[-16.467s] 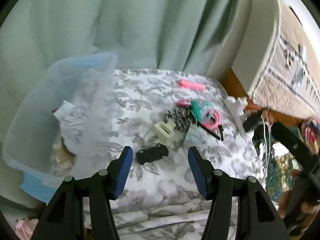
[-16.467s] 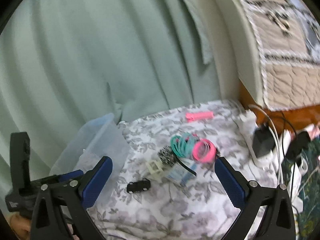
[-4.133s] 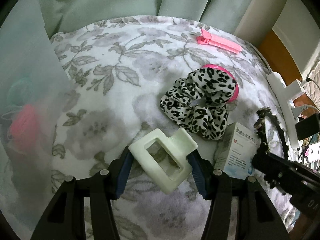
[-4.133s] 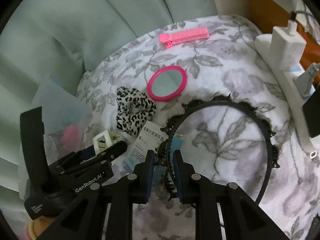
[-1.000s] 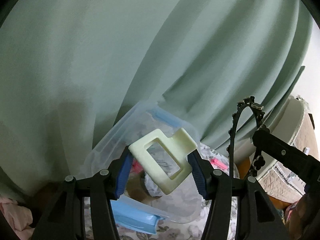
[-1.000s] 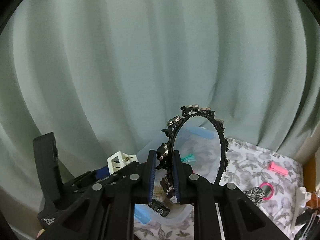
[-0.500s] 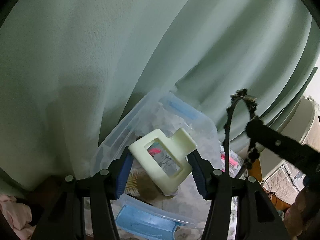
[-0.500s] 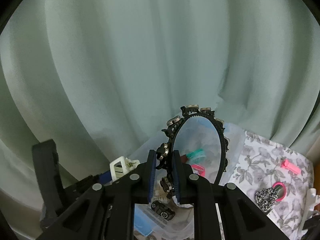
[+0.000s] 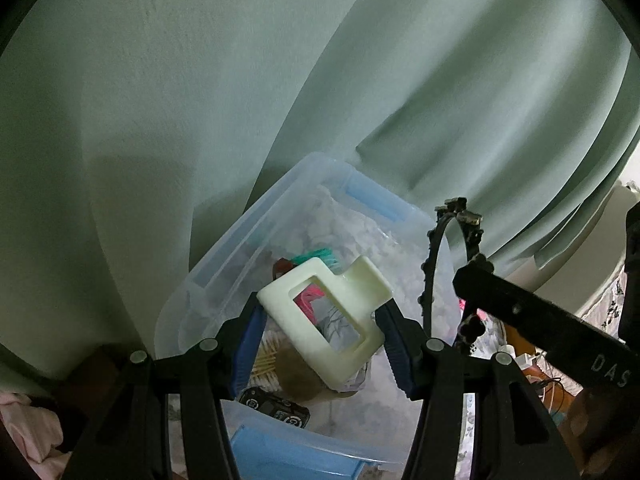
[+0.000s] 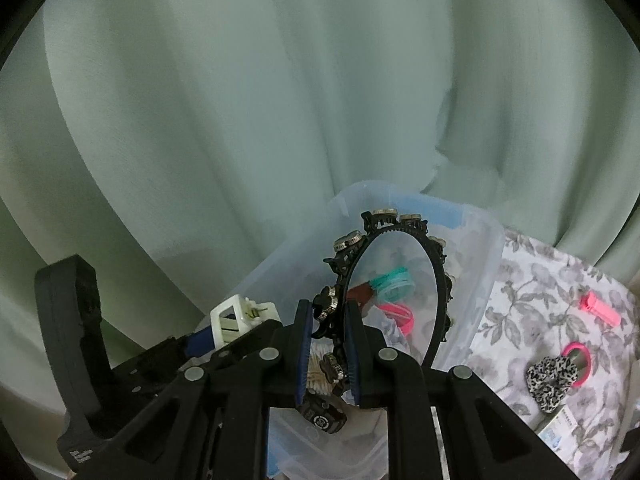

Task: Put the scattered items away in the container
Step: 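Carry the cream clip and headband over the clear box, then open the right tool to drop the headband while the left tool releases the clip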

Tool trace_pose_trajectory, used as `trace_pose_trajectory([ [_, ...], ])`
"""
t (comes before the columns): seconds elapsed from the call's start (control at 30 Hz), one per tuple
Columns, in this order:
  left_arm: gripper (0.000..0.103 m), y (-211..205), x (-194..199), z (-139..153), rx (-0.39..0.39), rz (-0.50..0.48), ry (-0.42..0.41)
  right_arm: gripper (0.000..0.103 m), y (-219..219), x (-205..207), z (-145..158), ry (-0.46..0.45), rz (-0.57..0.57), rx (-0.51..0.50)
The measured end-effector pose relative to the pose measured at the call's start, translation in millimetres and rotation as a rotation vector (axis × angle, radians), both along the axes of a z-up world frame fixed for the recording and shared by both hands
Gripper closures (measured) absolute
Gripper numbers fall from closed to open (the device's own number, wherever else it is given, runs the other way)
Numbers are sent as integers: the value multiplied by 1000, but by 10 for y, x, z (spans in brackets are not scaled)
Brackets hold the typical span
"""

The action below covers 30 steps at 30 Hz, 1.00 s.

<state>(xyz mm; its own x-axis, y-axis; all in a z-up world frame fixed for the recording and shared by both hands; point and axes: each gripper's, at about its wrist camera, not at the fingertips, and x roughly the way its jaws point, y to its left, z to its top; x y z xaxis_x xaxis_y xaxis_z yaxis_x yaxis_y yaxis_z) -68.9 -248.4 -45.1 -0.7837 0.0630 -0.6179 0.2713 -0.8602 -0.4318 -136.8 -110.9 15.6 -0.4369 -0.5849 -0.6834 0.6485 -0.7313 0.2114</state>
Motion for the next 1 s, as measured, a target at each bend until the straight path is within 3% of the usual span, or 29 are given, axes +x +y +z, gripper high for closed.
trace_pose_trajectory([
  [0.57, 45, 45, -5, 12, -21, -17, -32, 85, 86, -90, -213, -71, -20, 14],
  [1.0, 45, 123, -96, 46, -41, -23, -56, 84, 229, -79, -118, -76, -47, 2],
])
